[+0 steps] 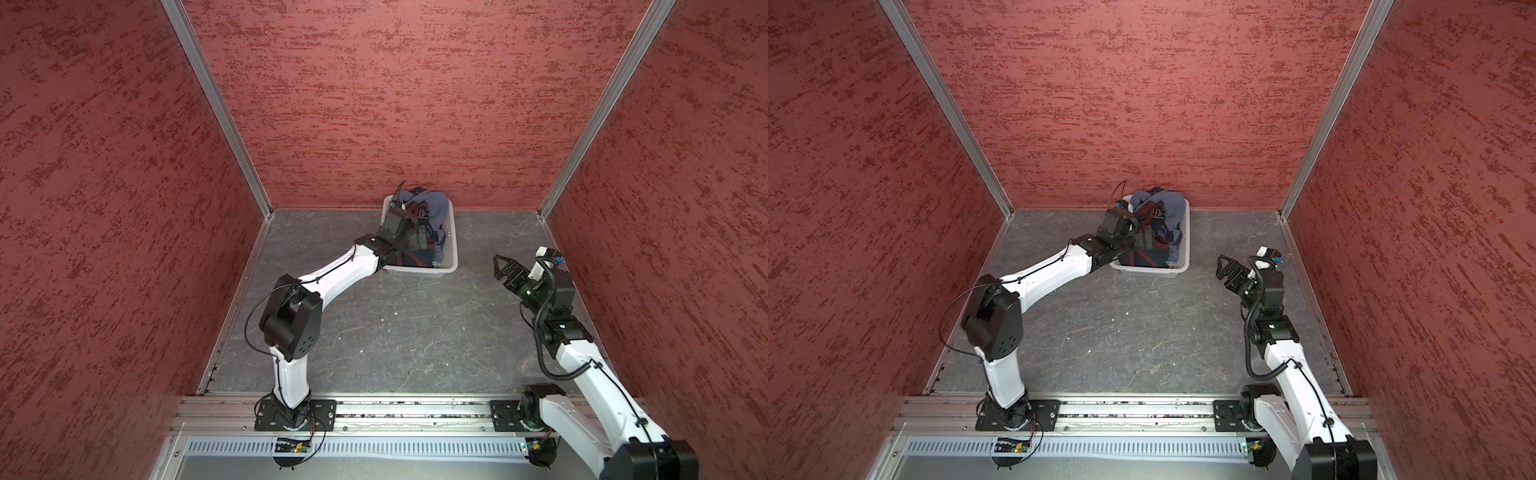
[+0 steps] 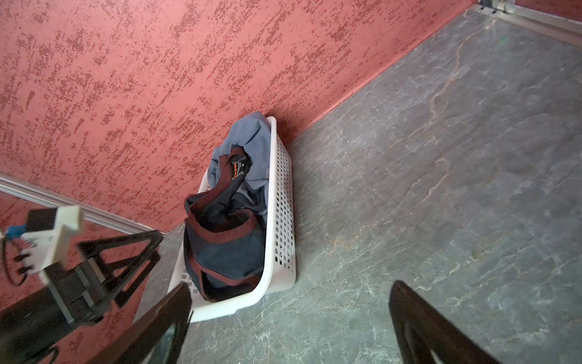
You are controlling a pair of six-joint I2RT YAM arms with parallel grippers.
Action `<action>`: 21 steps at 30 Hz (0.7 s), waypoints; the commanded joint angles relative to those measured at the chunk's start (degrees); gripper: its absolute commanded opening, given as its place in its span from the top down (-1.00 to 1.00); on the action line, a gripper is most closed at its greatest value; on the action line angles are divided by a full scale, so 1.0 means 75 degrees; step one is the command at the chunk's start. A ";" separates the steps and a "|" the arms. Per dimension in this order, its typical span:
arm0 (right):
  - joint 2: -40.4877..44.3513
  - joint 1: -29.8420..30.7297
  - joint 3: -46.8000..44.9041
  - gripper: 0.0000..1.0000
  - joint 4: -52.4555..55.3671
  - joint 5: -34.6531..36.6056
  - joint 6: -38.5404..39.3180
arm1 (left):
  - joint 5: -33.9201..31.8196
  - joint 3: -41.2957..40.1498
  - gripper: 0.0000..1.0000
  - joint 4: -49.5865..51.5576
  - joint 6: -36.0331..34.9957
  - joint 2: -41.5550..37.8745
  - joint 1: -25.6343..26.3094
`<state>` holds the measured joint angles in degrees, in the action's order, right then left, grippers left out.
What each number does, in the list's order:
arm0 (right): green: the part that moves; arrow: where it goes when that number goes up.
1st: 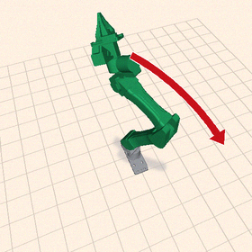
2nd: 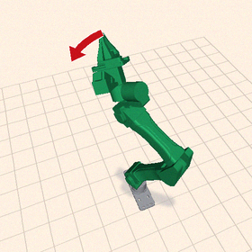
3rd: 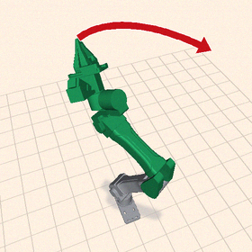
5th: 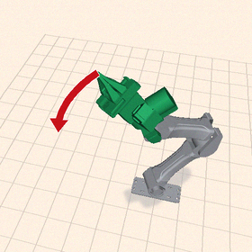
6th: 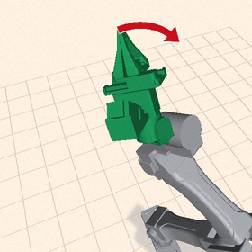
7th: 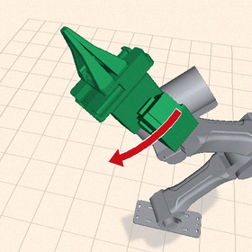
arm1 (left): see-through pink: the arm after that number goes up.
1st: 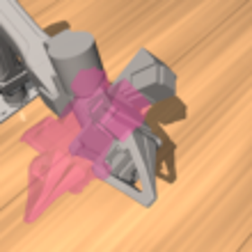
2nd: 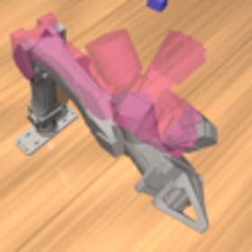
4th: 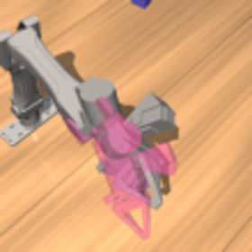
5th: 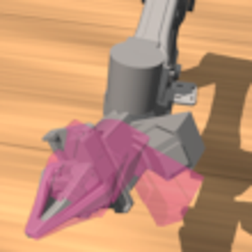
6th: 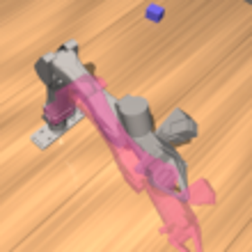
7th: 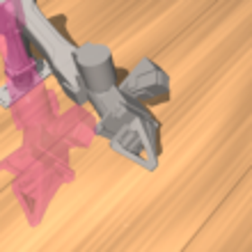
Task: Fold and stack tank tops
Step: Move the basket to the top-left of the table.
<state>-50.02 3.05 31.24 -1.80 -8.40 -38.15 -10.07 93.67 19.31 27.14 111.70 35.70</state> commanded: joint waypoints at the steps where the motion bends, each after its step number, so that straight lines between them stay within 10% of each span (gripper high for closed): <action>1: 0.0164 0.0073 0.0125 -0.98 0.0180 0.0007 -0.0230 | -0.0911 0.1040 -0.99 0.1510 -0.0079 0.0914 -0.0026; 6: 0.0089 0.0093 0.0053 -0.98 0.0206 0.0042 -0.0238 | -0.1085 0.2674 -0.87 0.2332 -0.0321 0.2400 -0.0078; 11: -0.0005 0.0109 -0.0029 -0.98 0.0157 0.0105 -0.0291 | -0.0956 0.3993 -0.20 0.3299 -0.0448 0.3482 -0.0330; 21: -0.0325 0.0107 -0.0065 -0.98 0.0159 0.0288 -0.0318 | -0.0981 0.2214 0.67 0.3047 -0.0653 0.2707 -0.1600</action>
<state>-51.94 3.36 31.24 -0.71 -8.08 -39.48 -15.42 115.33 39.55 23.00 135.06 28.03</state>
